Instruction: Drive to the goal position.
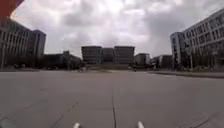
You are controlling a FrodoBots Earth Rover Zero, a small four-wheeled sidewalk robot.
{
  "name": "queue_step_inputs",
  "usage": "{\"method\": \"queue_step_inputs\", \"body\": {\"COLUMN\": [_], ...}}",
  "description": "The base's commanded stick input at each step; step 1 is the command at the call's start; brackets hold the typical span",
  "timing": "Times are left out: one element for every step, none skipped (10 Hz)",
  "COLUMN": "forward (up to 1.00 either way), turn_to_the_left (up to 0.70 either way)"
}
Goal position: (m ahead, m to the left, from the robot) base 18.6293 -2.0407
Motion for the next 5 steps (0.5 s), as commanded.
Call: {"method": "queue_step_inputs", "body": {"forward": [0.6,0.6,0.6,0.6,0.6], "turn_to_the_left": [0.0,0.0,-0.04,-0.12,-0.15]}}
